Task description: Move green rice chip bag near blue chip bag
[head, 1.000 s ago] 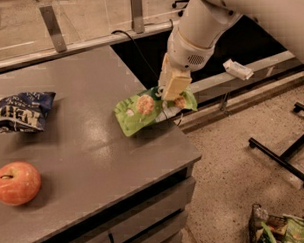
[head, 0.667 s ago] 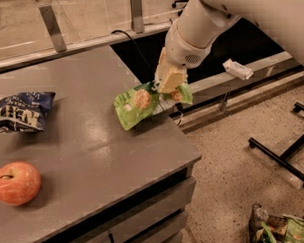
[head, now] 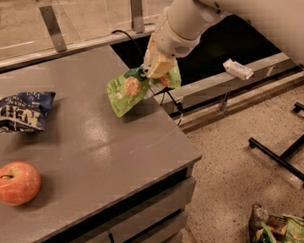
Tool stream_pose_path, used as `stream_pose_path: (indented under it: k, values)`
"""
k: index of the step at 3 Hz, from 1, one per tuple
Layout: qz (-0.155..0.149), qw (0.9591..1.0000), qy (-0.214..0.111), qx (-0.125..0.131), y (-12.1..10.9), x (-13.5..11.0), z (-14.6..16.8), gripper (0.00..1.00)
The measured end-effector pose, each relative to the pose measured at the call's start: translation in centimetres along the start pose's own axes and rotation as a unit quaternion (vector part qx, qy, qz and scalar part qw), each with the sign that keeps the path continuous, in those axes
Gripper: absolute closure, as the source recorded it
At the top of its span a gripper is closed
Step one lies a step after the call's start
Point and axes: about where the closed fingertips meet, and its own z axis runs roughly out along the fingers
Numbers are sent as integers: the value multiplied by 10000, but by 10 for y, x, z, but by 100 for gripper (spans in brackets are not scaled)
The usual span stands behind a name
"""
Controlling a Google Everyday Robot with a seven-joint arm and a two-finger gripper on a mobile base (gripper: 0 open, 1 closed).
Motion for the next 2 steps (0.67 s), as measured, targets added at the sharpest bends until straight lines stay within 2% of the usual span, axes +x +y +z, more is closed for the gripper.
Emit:
stream_pose_path:
  k: [1,2]
  values:
    - [-140,9997,26,184,-11,-4,1,100]
    - [-140,9997,26,184,-11,-4,1,100]
